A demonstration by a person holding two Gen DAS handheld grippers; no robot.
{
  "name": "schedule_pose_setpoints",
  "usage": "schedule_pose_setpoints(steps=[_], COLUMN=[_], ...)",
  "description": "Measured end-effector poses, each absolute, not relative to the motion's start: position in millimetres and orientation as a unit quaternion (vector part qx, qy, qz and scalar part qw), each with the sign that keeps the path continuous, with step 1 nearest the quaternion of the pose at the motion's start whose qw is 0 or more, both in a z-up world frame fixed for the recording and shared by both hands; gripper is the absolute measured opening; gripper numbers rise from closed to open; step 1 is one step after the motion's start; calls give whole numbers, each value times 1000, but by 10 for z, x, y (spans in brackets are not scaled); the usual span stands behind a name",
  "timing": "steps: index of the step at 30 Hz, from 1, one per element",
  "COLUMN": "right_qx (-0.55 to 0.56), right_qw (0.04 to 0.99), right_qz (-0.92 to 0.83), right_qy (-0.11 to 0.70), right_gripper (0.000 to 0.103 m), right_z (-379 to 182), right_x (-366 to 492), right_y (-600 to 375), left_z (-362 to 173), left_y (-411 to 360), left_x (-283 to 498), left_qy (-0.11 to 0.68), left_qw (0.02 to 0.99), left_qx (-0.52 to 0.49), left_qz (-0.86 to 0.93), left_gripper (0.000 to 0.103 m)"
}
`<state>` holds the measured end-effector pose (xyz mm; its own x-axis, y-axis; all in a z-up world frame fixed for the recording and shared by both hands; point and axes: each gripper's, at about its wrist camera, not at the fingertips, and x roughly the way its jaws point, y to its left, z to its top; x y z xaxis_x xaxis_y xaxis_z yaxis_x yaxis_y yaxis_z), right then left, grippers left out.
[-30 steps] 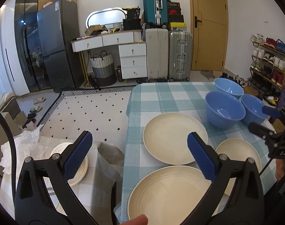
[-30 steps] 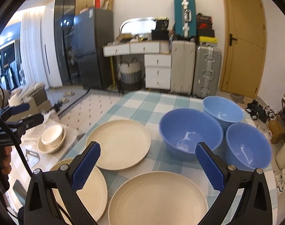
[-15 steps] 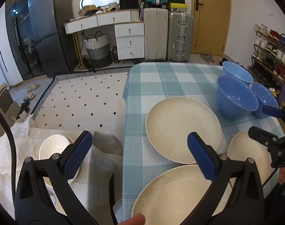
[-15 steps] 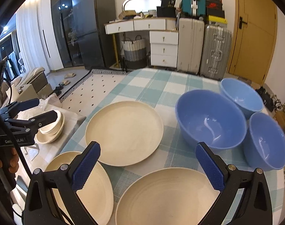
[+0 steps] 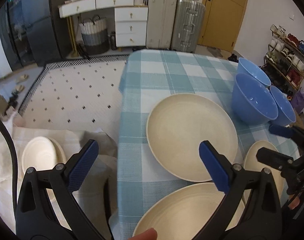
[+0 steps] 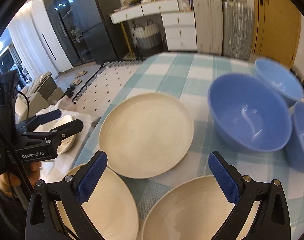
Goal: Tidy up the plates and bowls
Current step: 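Move both grippers forward over the cream plate nearest the blue bowls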
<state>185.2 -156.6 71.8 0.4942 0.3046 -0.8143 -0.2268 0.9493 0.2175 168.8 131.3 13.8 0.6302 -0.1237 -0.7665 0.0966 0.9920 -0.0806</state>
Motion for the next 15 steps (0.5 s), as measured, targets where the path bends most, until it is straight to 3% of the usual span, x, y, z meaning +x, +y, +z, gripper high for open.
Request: schedule_pose_setpoints(steps=[15], right_qx=[77], right_qw=[831], right_qz=[134], right_qy=[535], right_gripper=[103], right_z=[463], right_x=[2179], right_y=[-1604], left_z=[-139], left_y=[1264], left_x=[2067], left_qy=[472], left_qw=[880], left_qx=[-22], left_qz=[-53], left_gripper=[100])
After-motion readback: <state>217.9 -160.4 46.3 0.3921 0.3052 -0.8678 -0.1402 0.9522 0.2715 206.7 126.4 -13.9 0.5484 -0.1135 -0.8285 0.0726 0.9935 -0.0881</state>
